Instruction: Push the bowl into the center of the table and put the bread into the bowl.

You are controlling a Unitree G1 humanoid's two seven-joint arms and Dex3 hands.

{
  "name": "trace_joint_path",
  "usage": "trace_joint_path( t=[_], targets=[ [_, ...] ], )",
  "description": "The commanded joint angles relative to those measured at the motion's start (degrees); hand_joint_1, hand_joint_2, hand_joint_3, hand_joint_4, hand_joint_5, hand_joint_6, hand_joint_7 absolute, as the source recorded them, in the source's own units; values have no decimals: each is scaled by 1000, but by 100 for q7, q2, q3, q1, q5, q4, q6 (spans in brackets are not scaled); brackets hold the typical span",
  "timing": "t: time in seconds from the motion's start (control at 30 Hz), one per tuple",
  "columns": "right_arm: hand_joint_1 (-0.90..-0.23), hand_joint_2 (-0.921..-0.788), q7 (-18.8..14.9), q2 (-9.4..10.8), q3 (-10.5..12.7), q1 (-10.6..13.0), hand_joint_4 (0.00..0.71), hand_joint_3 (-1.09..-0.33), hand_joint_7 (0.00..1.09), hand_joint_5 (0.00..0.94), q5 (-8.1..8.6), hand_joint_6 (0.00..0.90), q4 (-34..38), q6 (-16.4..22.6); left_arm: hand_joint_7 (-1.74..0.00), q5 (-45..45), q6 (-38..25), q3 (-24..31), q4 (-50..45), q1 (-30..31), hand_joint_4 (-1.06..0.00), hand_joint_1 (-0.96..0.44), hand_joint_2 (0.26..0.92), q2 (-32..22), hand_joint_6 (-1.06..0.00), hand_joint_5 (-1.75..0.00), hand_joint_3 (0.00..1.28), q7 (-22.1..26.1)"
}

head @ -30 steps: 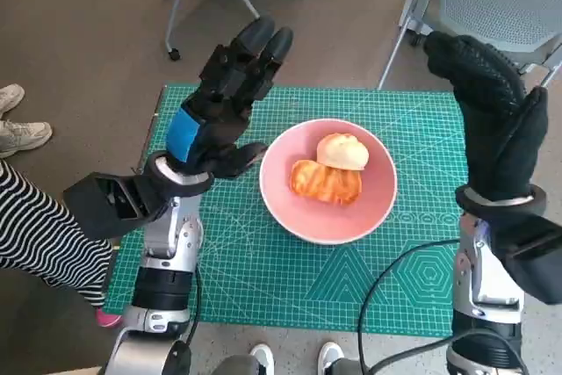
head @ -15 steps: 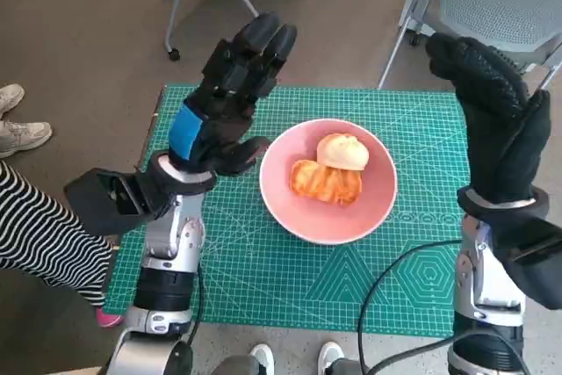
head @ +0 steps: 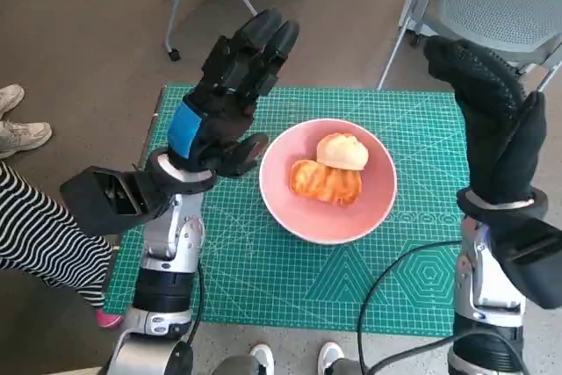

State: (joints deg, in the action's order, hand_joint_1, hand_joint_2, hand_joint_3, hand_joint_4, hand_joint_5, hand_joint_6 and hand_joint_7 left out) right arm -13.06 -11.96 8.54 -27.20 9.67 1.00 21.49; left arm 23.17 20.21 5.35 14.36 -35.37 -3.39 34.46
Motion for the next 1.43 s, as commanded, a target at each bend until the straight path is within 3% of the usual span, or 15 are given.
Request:
trace_joint_path(
  t=[0.03,1.43],
  targets=[
    [-708,-921,22,24,-13,72,212,-673,534,1,-11,69,91,-22,-431,38,-72,-7,-111,26,1,-607,732,1,1,-130,646,-27],
    [-711,-921,-3,80,-8,38,212,-673,533,0,60,70,116,4,-470,28,-268,-6,-296,67,1,-577,681,-145,1,-129,740,21]
  ],
)
